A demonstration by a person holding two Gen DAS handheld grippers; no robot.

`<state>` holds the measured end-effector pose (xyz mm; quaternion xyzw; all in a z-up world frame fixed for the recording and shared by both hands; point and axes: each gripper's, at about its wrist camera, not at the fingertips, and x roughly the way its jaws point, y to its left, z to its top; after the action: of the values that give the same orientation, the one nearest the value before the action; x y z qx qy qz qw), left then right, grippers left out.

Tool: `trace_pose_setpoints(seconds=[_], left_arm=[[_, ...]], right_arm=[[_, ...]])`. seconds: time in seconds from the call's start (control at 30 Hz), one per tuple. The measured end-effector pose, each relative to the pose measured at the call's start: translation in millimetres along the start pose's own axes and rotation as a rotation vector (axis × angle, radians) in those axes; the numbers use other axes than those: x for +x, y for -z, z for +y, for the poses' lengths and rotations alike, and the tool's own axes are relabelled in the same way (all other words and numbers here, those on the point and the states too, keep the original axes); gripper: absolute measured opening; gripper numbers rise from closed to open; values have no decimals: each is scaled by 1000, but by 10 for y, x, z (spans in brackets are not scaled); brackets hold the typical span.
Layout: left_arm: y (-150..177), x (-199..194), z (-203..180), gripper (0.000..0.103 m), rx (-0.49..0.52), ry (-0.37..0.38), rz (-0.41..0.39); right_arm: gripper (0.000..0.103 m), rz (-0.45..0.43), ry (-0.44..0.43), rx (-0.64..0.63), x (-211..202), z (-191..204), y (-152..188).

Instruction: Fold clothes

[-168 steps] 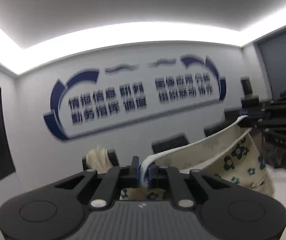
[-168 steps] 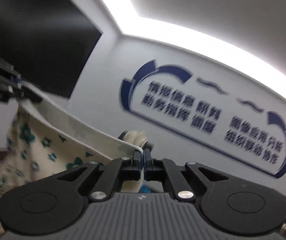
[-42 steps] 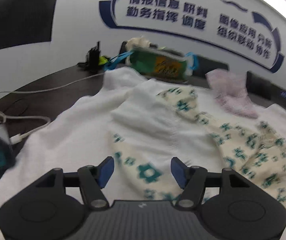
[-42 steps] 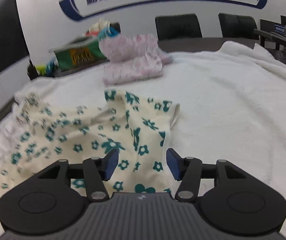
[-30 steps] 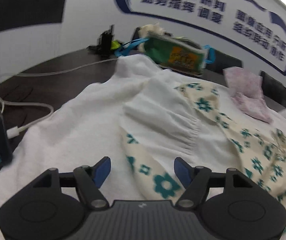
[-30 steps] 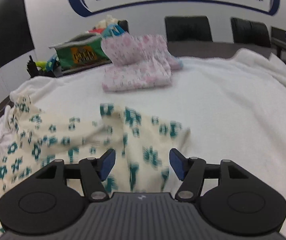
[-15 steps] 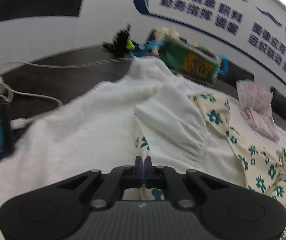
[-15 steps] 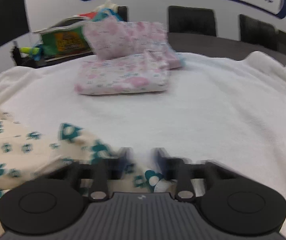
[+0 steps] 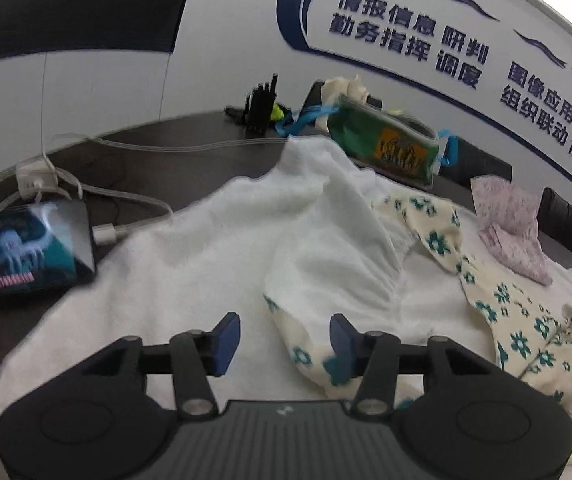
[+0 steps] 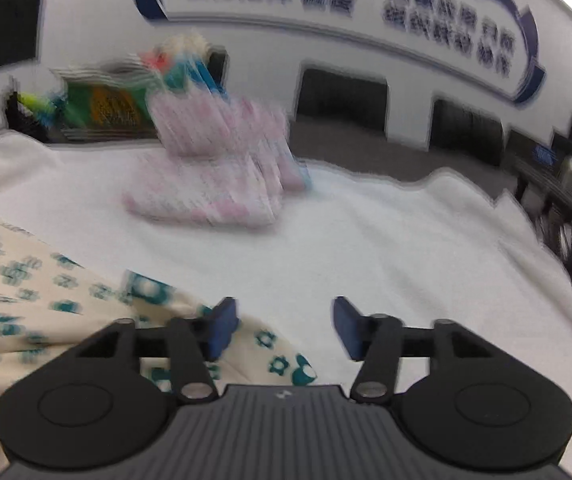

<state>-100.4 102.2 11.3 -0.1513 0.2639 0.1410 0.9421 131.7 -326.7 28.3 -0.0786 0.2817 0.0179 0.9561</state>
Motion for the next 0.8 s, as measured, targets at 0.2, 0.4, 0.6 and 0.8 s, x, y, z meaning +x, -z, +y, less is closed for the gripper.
trace_pose_setpoints(seconds=[0.2,0.4,0.6,0.8], left_arm=[[-15,134,-68,53,19,38,30],[176,-54,-286,58,189,176,-30],[431,-419,-447,79,489,562,-100],[578,-255,-794,78,725,533,-66]], right_arm=[[62,-118,-330,-142,-782,101,361],[68,-97,-494,-330,-1219,316,777],[68,-48,-578,-388,-1396,428,999],[68,-33,-580,-452,-1362,521,1109]])
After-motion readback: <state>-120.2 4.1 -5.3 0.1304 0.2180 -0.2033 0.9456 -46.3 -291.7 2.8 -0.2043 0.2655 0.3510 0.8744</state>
